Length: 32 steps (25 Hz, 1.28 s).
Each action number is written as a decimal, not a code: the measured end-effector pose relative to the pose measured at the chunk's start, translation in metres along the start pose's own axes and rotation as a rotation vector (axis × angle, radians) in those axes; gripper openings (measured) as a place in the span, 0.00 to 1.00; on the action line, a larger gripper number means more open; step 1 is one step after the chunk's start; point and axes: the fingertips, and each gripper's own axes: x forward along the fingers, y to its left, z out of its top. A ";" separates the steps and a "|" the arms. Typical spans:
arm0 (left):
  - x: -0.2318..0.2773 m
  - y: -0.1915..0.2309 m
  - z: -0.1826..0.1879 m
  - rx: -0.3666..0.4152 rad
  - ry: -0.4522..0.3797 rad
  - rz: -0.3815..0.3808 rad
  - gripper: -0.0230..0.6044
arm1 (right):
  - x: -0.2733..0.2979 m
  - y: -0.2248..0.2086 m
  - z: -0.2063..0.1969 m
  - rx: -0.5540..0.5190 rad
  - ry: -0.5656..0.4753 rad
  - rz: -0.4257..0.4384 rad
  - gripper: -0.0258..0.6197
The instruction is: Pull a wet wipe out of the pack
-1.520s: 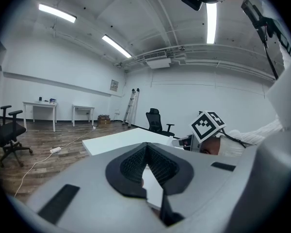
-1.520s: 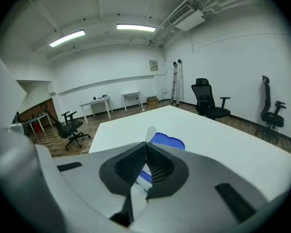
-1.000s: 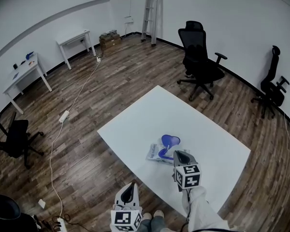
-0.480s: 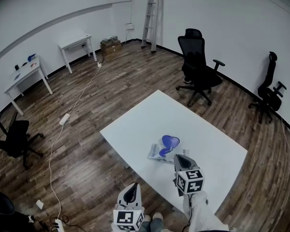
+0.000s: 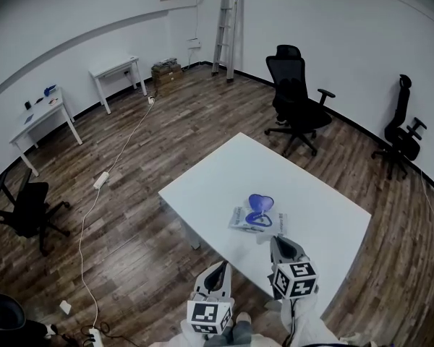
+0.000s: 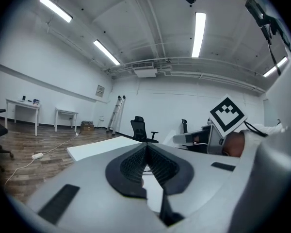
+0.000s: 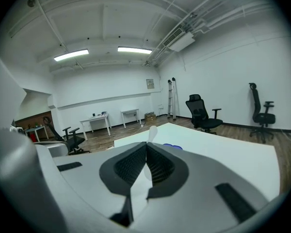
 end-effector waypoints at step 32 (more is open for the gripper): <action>0.046 -0.048 0.021 0.035 0.005 -0.101 0.03 | -0.057 -0.008 -0.007 0.094 -0.083 -0.045 0.05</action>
